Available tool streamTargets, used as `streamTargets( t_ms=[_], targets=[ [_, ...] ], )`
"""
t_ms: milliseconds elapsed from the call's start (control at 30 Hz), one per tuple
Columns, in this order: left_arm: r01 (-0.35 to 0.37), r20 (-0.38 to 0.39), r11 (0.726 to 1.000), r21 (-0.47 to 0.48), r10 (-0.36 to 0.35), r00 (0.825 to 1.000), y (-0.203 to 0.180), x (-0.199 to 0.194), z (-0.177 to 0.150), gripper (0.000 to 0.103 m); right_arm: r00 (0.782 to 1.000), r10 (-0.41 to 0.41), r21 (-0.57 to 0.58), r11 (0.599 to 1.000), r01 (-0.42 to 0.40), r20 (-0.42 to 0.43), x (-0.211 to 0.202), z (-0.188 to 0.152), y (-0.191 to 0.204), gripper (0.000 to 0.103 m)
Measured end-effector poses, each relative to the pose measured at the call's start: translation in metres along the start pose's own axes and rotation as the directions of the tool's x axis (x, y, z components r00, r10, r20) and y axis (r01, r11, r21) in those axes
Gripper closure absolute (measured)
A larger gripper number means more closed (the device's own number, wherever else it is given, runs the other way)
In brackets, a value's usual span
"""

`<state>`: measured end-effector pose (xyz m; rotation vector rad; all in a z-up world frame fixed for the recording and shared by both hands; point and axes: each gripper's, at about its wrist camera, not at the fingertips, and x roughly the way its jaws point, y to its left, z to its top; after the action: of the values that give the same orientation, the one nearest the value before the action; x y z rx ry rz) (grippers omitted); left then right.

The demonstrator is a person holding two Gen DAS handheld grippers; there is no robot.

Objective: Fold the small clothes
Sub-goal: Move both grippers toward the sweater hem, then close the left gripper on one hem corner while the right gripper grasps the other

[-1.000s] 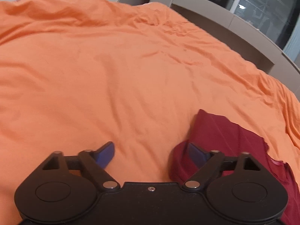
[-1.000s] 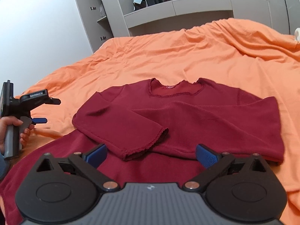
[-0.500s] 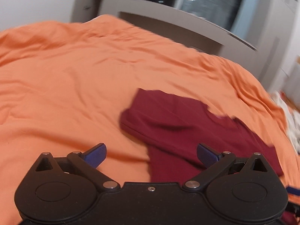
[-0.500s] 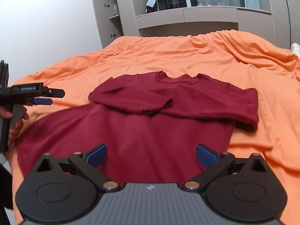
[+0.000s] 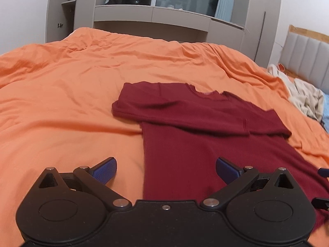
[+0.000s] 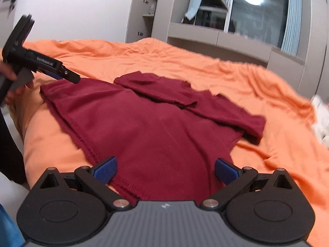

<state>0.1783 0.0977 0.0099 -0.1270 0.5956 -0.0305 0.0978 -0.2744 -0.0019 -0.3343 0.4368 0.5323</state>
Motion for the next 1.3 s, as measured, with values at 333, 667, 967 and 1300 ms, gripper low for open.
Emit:
streamTargets(
  t_ms=[333, 667, 967, 1300],
  targets=[
    [0.038, 0.023, 0.999, 0.017, -0.039, 0.999, -0.003, -0.054, -0.04, 0.001, 0.992, -0.126, -0.084, 0.989, 0.125, -0.005, -0.027, -0.014, 0.027, 0.0],
    [0.039, 0.014, 0.989, 0.142, -0.041, 0.999, -0.032, -0.08, -0.073, 0.001, 0.958, -0.288, -0.187, 0.941, 0.283, -0.002, -0.022, -0.019, 0.039, 0.0],
    [-0.014, 0.088, 0.966, 0.258, -0.009, 0.996, -0.053, -0.092, -0.083, 0.001, 0.959, -0.278, -0.263, 0.922, 0.284, 0.063, -0.016, -0.017, 0.046, 0.018],
    [-0.132, 0.16, 0.827, 0.547, 0.052, 0.986, -0.094, -0.084, -0.092, 0.001, 0.969, -0.221, -0.24, 0.94, 0.242, 0.112, -0.014, -0.006, 0.046, 0.083]
  ],
)
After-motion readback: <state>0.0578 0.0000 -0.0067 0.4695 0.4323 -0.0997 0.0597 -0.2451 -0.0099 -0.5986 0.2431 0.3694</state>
